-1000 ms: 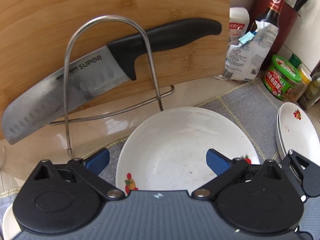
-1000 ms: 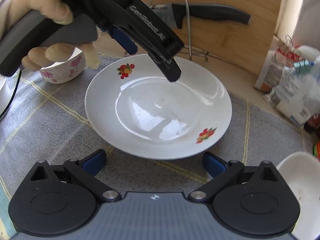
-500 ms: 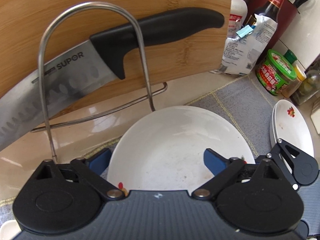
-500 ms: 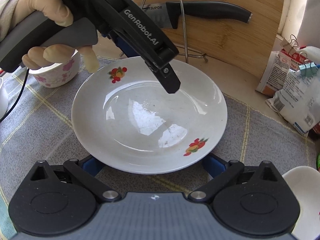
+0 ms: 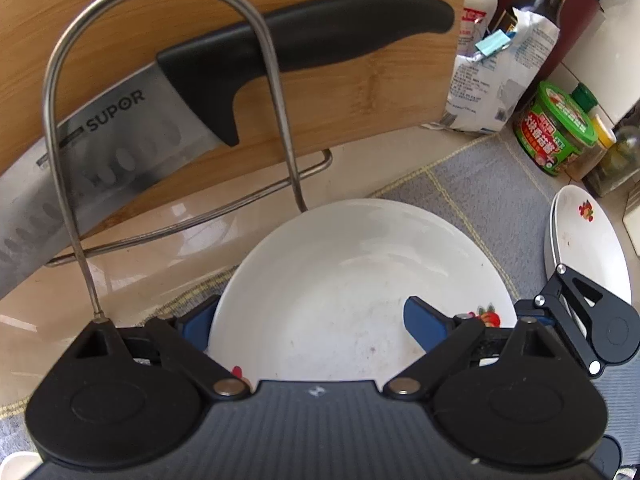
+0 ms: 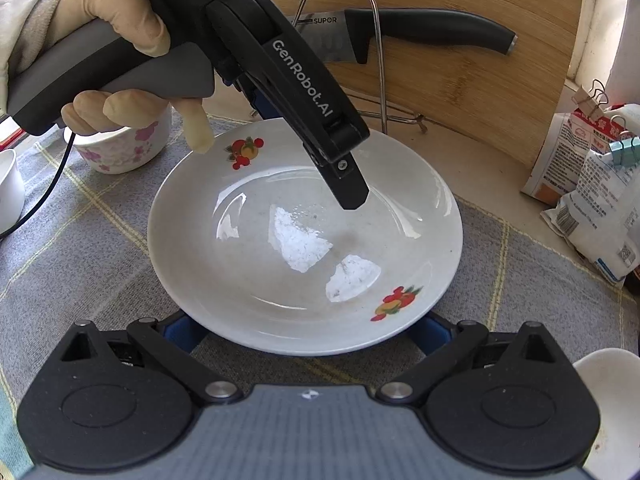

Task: Organize plates and bowls
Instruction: 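Close the left tool on the rim of that white plate, then lift the plate with the left tool and carry it toward the plate stack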

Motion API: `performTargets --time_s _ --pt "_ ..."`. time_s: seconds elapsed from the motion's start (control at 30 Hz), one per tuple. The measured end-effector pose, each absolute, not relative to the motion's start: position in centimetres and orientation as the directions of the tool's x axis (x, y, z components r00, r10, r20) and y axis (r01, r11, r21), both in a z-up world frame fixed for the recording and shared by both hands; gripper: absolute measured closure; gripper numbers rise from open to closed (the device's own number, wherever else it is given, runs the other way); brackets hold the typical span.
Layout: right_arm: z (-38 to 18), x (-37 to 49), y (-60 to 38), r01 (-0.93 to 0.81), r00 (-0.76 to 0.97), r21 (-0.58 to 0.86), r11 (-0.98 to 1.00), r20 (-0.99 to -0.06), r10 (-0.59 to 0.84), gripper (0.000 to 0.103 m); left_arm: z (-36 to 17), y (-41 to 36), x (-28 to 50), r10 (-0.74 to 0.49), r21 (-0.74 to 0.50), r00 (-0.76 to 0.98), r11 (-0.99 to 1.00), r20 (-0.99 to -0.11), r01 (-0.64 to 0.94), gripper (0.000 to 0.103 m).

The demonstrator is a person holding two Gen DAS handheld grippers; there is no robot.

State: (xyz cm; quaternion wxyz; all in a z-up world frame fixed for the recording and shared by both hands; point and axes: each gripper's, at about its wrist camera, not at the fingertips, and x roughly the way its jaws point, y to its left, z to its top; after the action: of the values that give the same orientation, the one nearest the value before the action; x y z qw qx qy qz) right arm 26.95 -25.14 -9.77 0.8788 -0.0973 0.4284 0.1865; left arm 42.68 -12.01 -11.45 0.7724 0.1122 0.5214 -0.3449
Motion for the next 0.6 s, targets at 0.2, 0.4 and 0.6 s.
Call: performTargets --time_s 0.2,0.4,0.6 --pt "-9.79 26.92 -25.20 -0.421 0.570 -0.011 0.907 -0.782 0.255 0.000 -11.70 -12.31 42.80 -0.414 -0.187 0.209 0.731 -0.886 0.657 0.009" --pt "-9.85 26.94 -24.95 -0.414 0.571 -0.011 0.910 -0.782 0.250 0.000 -11.64 -12.00 43.02 -0.423 -0.205 0.206 0.741 -0.882 0.640 0.009" --pt "-9.70 26.94 -24.68 -0.407 0.573 -0.018 0.913 -0.784 0.240 0.000 -11.54 -11.81 42.95 -0.423 -0.205 0.207 0.741 -0.882 0.640 0.010"
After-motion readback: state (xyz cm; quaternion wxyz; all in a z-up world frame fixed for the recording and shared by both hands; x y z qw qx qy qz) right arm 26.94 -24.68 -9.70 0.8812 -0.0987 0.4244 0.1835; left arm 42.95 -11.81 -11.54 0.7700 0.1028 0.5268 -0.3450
